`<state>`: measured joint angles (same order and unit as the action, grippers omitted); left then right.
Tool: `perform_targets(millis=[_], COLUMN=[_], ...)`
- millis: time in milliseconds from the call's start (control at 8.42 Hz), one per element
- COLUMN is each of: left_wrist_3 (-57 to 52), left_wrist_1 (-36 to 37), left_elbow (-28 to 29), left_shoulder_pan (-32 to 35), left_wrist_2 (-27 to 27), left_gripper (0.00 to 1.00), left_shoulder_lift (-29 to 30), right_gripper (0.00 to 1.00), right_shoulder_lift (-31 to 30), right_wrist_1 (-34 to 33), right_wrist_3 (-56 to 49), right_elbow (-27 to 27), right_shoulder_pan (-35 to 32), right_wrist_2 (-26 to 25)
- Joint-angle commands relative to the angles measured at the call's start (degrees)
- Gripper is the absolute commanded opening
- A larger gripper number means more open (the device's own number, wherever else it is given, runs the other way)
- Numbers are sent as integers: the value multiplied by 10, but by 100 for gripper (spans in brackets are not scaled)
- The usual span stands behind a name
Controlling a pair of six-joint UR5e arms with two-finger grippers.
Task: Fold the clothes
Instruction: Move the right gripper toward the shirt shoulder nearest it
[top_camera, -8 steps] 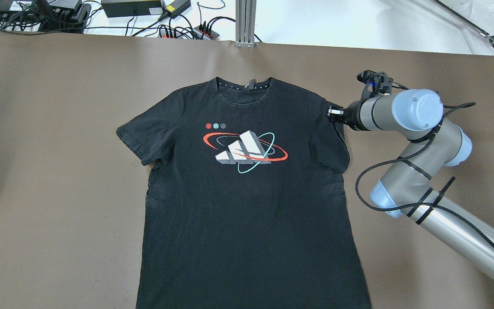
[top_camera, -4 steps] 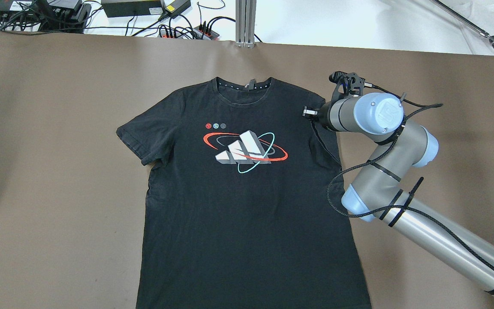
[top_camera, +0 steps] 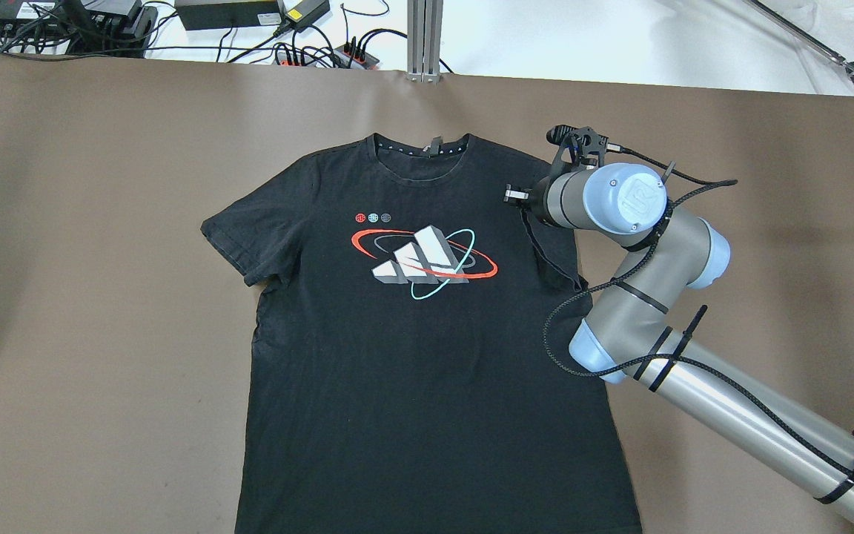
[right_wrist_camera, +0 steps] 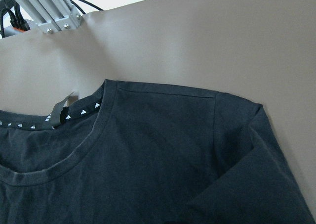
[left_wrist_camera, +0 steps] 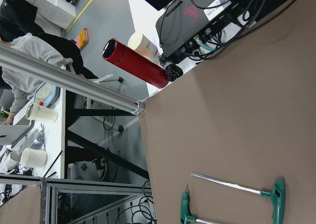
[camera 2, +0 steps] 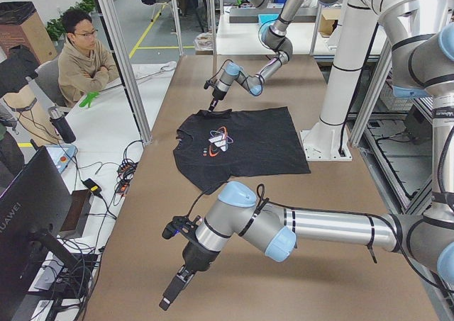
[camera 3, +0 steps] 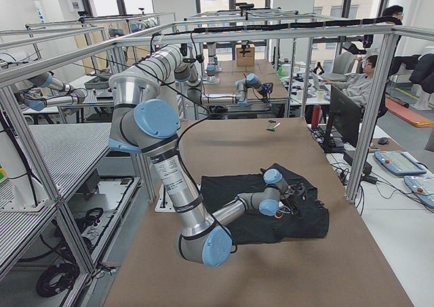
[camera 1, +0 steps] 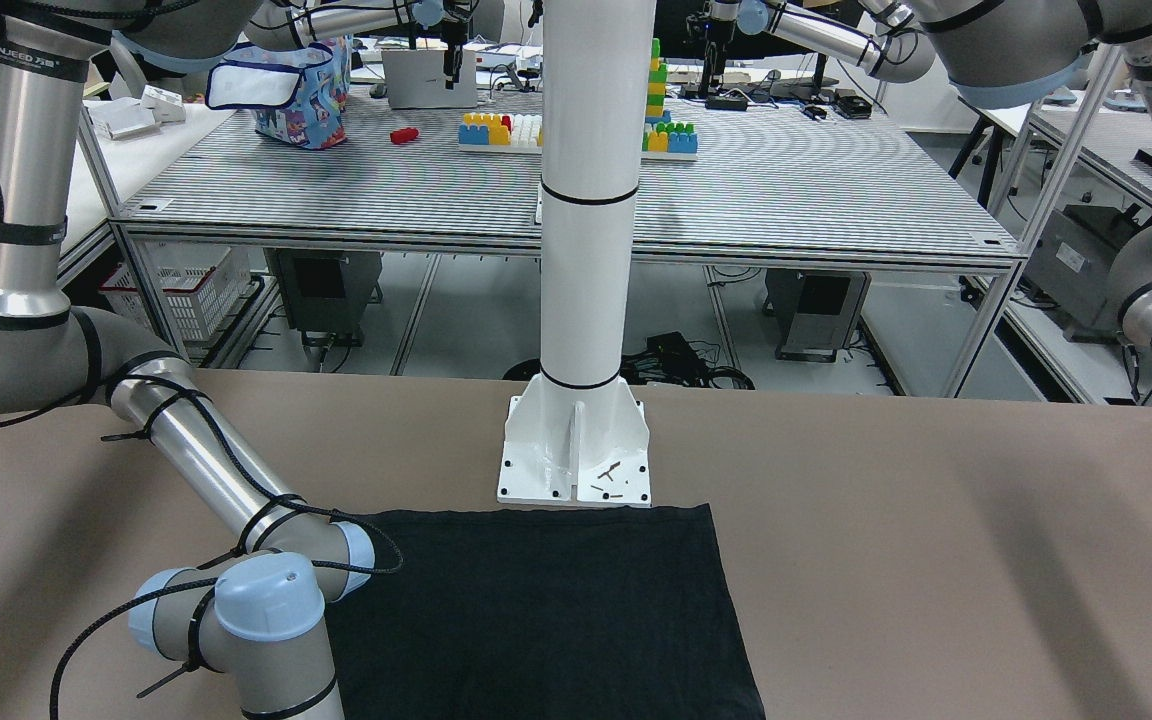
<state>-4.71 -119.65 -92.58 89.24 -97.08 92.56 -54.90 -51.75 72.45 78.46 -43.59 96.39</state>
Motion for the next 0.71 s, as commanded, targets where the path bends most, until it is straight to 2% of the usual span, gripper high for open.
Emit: perform_targets(millis=[0, 119, 238, 356, 594], left_wrist_3=[45, 82, 148, 224, 326], left_wrist_1=[-1, -2, -7, -6, -5], left_elbow=[-2, -3, -3, -6, 0], left_shoulder_pan=[-24, -45, -60, -83, -141], left_wrist_2=[-11, -44, -128, -187, -198], left_gripper=[100, 100, 100, 100, 100], left_shoulder_lift=[3, 8, 24, 47, 97], right_gripper=[95, 95, 95, 95, 95], right_shoulder_lift=[-3, -3, -3, -4, -19], right_wrist_1=[2, 3, 3, 3, 6], right_wrist_3=[1, 3, 4, 4, 1], right_elbow=[1, 7, 20, 23, 24], right_shoulder_pan=[19, 20, 23, 27, 27], right_wrist_2=[-1, -1, -1, -1, -1])
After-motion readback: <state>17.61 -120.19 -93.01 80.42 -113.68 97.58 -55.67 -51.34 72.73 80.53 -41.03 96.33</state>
